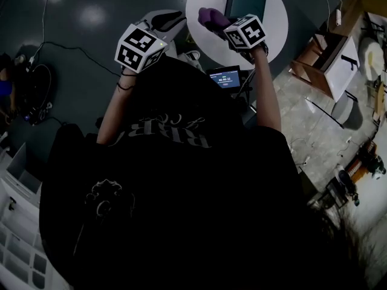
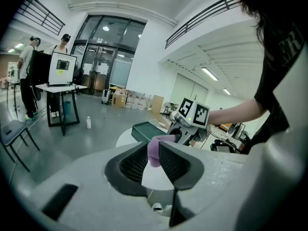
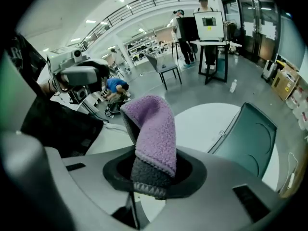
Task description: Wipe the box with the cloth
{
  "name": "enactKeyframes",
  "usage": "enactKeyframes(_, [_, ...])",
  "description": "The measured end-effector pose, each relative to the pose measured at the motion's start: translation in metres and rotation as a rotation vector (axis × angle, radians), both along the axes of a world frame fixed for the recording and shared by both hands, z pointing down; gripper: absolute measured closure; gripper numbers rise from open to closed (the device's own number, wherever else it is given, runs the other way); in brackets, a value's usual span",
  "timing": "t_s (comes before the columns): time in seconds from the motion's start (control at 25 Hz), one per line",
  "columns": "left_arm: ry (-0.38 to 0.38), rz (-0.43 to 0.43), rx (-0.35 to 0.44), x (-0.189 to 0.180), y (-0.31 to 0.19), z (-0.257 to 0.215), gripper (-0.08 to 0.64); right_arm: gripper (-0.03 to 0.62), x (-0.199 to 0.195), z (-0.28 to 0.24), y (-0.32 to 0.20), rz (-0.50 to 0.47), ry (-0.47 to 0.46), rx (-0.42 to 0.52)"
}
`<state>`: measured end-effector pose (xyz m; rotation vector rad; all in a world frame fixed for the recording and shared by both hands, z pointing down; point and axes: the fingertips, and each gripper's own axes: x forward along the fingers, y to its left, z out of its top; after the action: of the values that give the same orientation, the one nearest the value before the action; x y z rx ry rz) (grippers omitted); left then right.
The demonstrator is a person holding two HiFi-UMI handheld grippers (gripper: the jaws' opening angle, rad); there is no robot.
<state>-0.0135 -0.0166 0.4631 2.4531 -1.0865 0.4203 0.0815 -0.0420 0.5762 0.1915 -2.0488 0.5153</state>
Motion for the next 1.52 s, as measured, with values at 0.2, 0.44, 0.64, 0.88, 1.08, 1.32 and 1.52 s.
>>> enactKeyframes(0.2, [-0.018,0.088,0.050,0.003,0.003,-0.020,0.494,0.486,-0.014,-0.040,0.004,0.134,-0.114,0.076])
enactKeyframes(0.44, [-0.025,0.187,0.085,-0.026,0.033,-0.030,0.494,0.486,-0.042,-0.070,0.029,0.379,-0.208,0.117])
enactKeyframes(0.64, [-0.023,0.204,0.055,-0.074,0.069,-0.030,0.494,0.486,-0.071,-0.089,0.062,0.549,-0.293,0.119])
enactKeyframes(0.88, [0.006,0.250,0.065,-0.118,0.108,-0.034,0.494,0.486,-0.115,-0.106,0.119,0.694,-0.337,0.138])
enactKeyframes(1.08, [0.062,0.309,0.086,-0.106,0.133,-0.040,0.494,0.486,-0.126,-0.117,0.154,0.766,-0.366,0.143])
enactKeyframes(1.32, [0.081,0.348,0.133,-0.092,0.142,-0.051,0.494,0.486,-0.124,-0.130,0.166,0.801,-0.392,0.175])
enactKeyframes(1.52, [0.090,0.324,0.157,-0.079,0.146,-0.064,0.494,0.486,-0.109,-0.141,0.178,0.817,-0.434,0.187])
